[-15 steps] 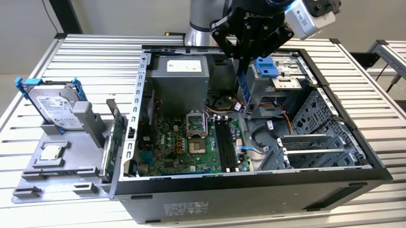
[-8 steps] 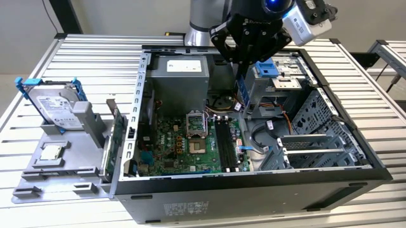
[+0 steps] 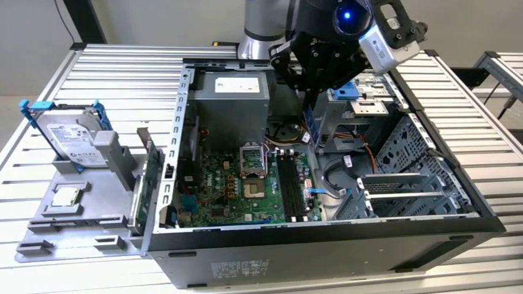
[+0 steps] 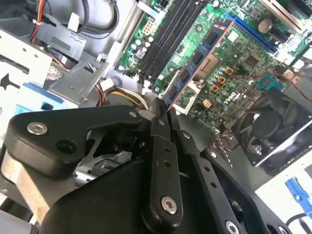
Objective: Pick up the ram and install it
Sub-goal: 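Insert the ram into the slot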
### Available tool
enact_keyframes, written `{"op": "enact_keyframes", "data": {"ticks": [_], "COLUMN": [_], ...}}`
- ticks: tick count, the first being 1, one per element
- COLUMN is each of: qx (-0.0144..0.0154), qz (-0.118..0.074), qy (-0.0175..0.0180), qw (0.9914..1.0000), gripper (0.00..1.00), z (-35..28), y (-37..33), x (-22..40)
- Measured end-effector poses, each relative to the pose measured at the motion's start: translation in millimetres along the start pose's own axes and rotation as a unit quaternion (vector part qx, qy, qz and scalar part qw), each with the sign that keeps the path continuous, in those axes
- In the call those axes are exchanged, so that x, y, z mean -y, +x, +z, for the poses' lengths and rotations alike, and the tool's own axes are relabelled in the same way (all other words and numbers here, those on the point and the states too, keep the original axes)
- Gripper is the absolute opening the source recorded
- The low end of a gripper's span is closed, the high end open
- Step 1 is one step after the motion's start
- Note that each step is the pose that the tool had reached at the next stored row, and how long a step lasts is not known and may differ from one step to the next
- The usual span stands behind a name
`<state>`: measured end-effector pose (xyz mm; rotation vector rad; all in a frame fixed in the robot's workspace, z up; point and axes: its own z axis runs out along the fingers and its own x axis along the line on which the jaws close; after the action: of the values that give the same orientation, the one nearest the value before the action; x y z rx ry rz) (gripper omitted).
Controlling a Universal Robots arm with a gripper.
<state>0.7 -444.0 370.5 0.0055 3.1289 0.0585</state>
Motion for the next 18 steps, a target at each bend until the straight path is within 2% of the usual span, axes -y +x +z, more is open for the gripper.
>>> {"op": "enact_keyframes", "data": {"ticks": [10, 18], "qx": [0.0, 0.0001], "qz": [0.001, 0.002], "qy": [0.0001, 0.0], "qw": [1.0, 1.0], "gripper": [0.0, 0.0], "z": [18.1, 32.6], "y": [-0.5, -3.6], "x": [1.4, 3.4]}}
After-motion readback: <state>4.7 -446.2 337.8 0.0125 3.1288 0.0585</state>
